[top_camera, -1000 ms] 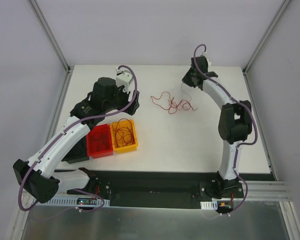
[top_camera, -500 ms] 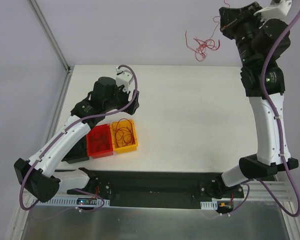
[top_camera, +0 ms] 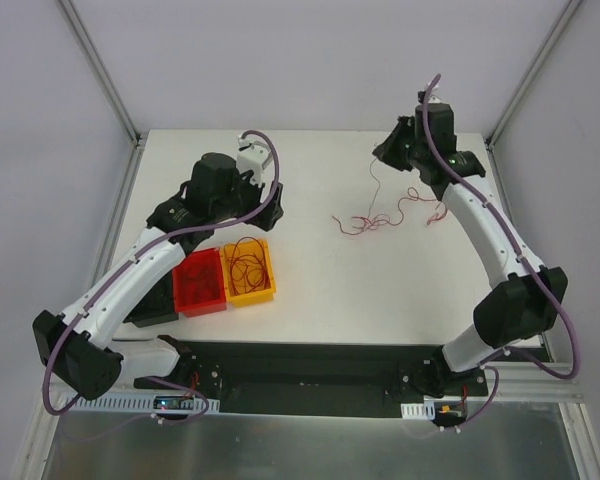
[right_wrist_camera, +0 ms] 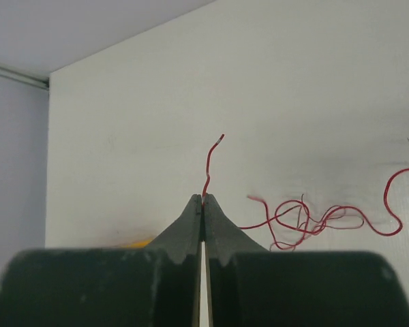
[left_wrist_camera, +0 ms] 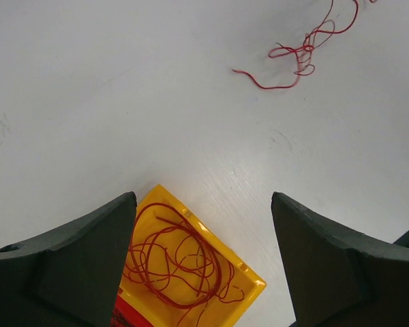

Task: Untangle the cables

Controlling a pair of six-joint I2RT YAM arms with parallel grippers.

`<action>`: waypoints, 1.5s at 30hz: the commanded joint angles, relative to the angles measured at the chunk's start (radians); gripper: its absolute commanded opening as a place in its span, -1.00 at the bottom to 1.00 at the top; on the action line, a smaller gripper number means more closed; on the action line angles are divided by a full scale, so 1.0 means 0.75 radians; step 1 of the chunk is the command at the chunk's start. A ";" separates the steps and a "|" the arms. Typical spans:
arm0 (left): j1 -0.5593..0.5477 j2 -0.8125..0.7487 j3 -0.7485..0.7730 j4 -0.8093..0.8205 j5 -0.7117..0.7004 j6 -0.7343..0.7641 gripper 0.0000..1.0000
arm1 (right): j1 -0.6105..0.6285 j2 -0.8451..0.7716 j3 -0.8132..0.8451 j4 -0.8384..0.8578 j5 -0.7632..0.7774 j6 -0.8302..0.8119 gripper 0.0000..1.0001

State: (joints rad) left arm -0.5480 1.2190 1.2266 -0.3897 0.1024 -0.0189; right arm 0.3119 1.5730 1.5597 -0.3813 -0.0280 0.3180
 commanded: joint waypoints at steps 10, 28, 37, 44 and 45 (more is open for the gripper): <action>0.015 0.005 -0.067 0.251 0.595 -0.091 0.55 | 0.112 -0.377 -0.029 0.179 -0.288 0.089 -1.00; -0.069 0.101 -0.304 0.843 1.015 -0.400 0.52 | 0.361 -0.635 -0.811 0.649 -0.435 0.457 -0.99; -0.094 0.158 -0.316 0.910 1.025 -0.419 0.30 | 0.421 -0.617 -0.899 0.848 -0.451 0.650 -0.99; -0.094 0.148 -0.273 0.755 0.931 -0.294 -1.00 | 0.423 -0.610 -0.885 0.832 -0.394 0.597 -0.86; -0.094 0.140 -0.275 0.735 0.907 -0.280 -1.00 | 0.415 -0.621 -0.871 0.781 -0.368 0.560 -0.74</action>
State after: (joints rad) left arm -0.6098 1.3418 0.9878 0.2119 0.8272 -0.2996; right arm 0.6281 1.1259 0.8799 0.1967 -0.3458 0.7822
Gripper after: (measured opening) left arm 0.014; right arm 0.054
